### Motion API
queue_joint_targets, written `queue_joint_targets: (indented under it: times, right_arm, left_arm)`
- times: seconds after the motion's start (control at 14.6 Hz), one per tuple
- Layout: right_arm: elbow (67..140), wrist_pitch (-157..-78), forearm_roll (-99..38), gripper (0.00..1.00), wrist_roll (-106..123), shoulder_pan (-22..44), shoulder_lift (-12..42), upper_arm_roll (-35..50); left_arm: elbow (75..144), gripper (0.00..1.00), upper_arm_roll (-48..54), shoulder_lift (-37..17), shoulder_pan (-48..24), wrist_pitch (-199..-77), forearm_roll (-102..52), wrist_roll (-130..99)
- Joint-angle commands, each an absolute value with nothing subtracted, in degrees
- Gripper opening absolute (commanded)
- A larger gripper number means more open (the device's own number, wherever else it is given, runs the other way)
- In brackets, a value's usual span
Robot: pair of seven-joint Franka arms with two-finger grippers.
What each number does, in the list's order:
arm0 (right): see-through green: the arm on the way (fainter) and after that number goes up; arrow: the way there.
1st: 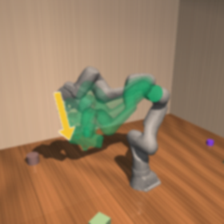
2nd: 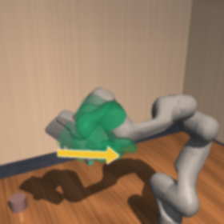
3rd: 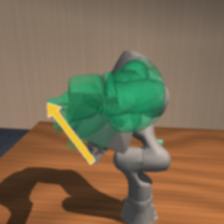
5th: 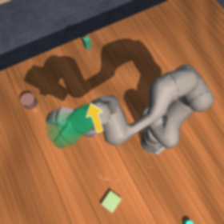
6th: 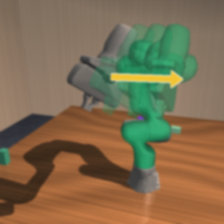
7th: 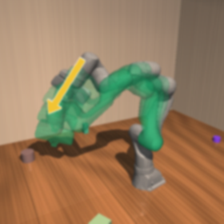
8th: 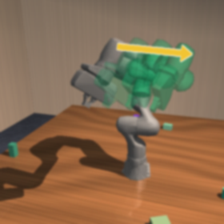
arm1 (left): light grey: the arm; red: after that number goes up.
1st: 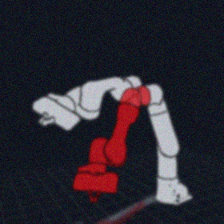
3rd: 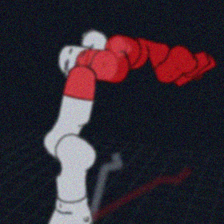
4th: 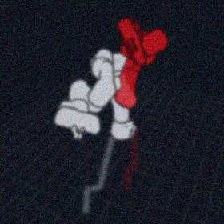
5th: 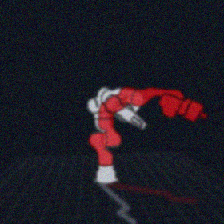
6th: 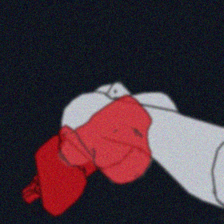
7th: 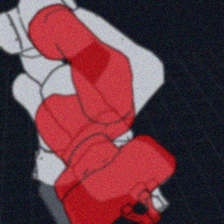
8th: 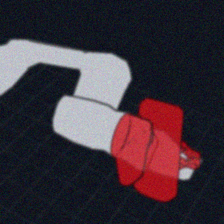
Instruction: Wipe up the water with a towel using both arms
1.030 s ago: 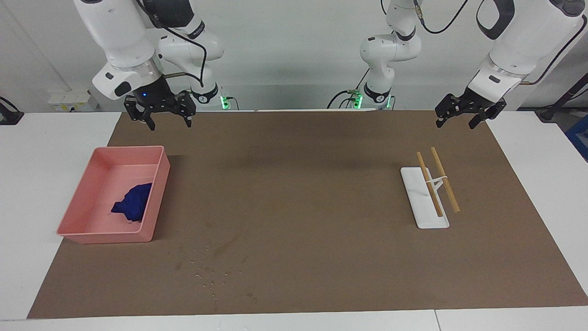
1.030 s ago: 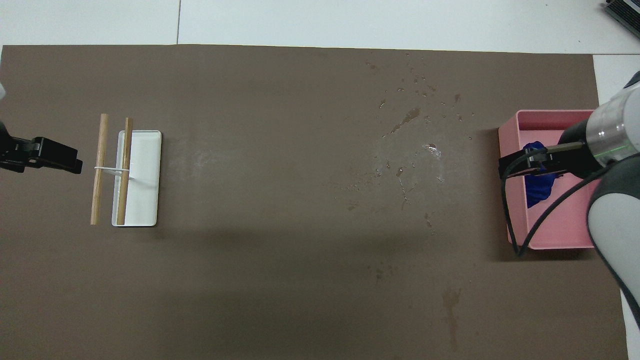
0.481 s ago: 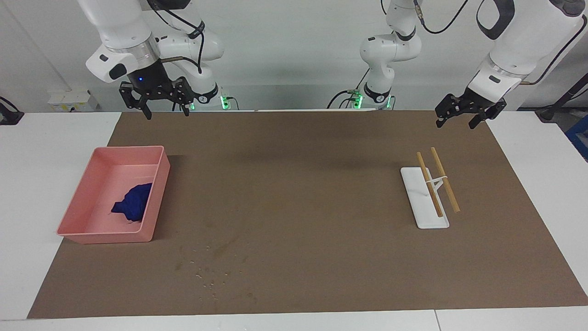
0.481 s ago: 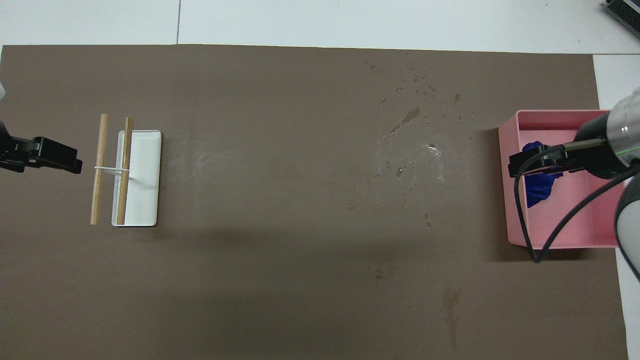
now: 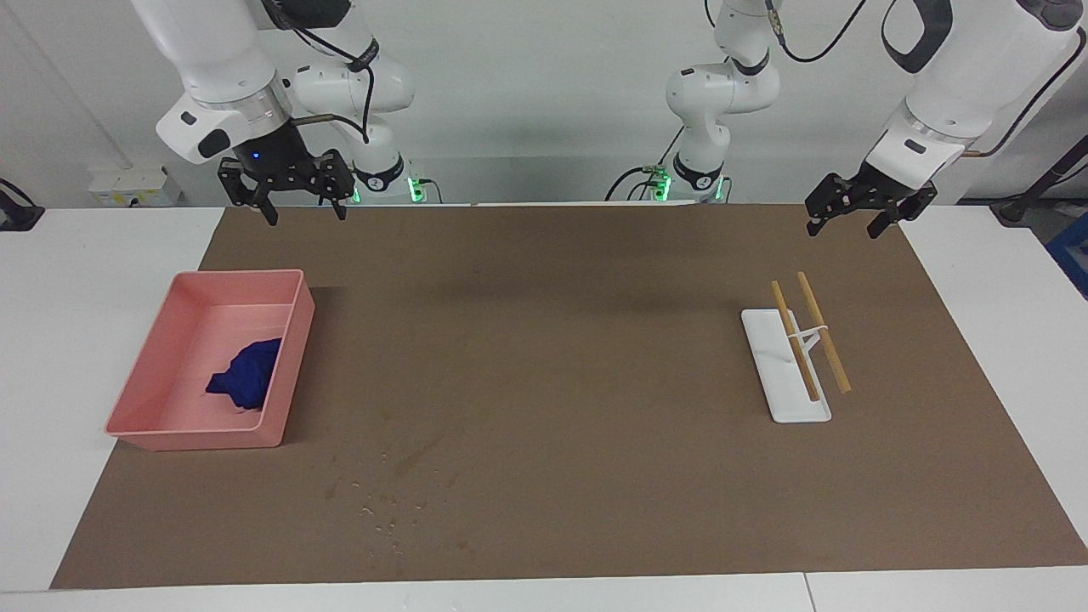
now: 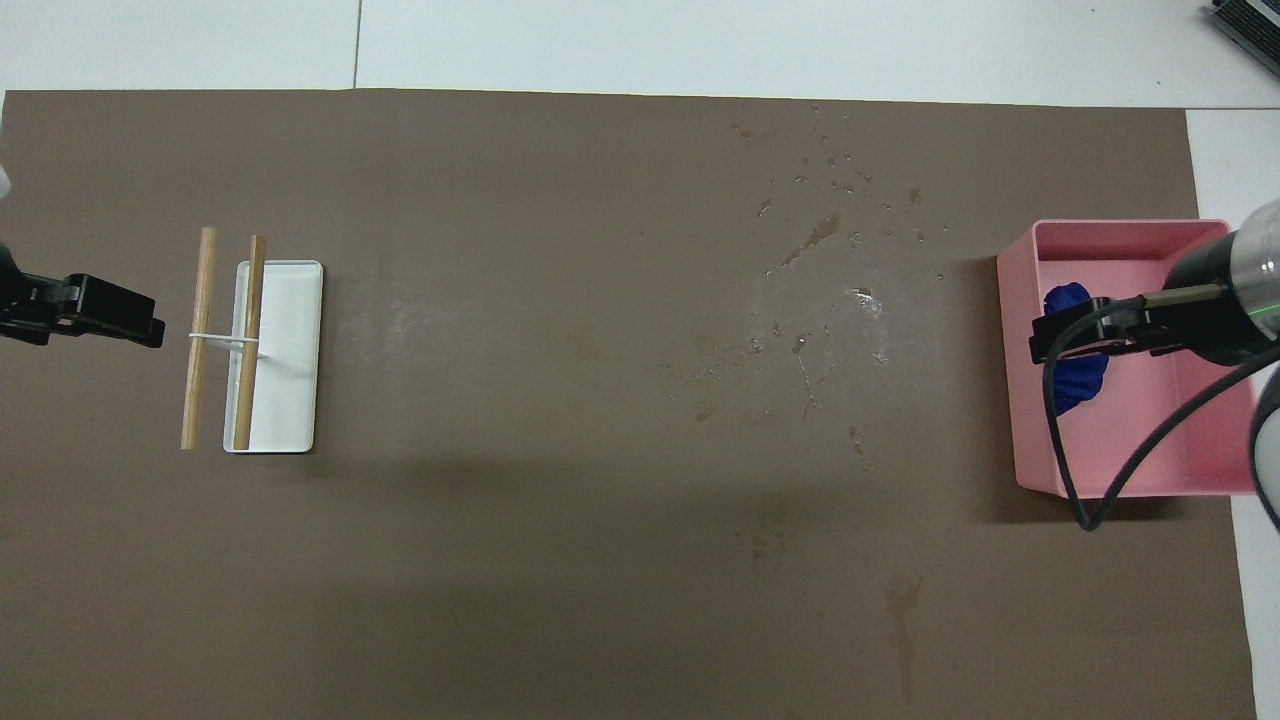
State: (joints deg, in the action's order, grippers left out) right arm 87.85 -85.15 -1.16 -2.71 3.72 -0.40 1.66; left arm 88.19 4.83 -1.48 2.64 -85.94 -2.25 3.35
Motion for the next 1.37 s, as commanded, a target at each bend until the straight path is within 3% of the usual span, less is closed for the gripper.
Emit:
queue_joint_targets:
  times: [0.0, 1.3]
  right_arm:
    - [88.86, -84.20, -1.85, 1.00, -2.29, 2.37, -1.58, 2.64]
    - [88.50, -83.76, -1.93, 1.00, -2.55, 2.99, -2.37, 0.79]
  left_arm:
    - [89.91, 1.00, 4.66, -0.09, 2.37, -87.19, -1.58, 2.72]
    - [89.83, 1.00, 4.66, -0.18, 2.37, -87.19, -1.58, 2.72]
